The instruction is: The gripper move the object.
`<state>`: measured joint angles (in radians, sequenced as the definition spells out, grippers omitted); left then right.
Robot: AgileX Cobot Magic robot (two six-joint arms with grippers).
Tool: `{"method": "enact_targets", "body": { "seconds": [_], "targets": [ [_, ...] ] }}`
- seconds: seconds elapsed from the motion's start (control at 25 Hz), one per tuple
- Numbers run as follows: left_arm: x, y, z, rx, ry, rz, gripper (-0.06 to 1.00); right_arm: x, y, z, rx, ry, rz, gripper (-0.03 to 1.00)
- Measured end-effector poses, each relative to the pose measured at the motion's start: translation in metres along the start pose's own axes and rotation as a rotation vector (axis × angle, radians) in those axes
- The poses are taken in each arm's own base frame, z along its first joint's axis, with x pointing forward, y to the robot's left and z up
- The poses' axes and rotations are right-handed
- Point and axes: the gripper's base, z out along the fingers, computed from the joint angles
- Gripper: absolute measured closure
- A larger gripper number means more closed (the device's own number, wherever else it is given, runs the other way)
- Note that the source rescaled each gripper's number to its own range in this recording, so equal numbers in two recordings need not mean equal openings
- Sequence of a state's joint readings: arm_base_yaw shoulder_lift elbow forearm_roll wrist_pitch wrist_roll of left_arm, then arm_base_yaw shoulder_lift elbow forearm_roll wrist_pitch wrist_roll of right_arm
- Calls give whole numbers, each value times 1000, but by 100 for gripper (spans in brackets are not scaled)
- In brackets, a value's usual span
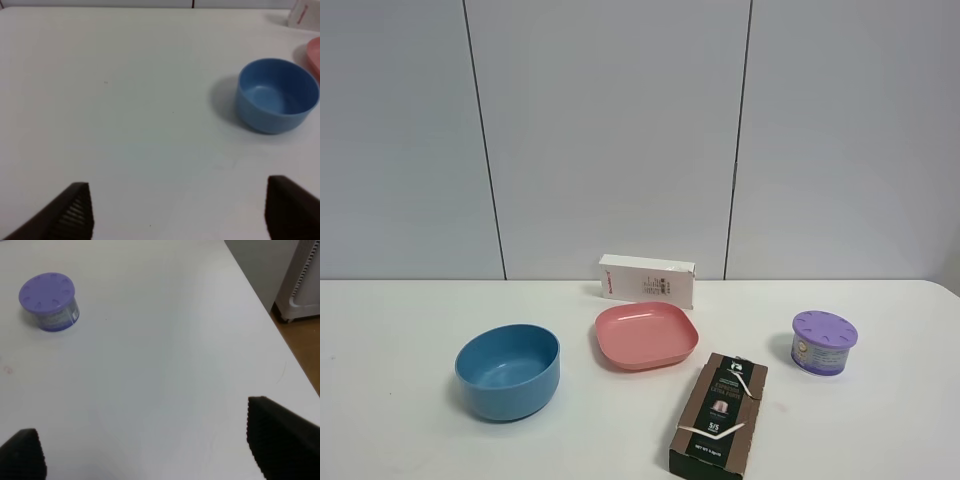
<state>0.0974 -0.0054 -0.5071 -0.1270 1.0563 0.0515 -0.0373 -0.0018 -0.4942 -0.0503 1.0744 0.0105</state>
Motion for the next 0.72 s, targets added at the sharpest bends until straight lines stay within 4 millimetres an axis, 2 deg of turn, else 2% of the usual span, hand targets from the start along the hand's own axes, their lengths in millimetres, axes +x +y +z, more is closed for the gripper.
{"method": "enact_targets", "body": {
  "seconds": [0.72],
  "targets": [
    [0, 2, 0, -19, 1, -13, 16, 0, 0, 0, 0, 0, 0, -3]
  ]
}}
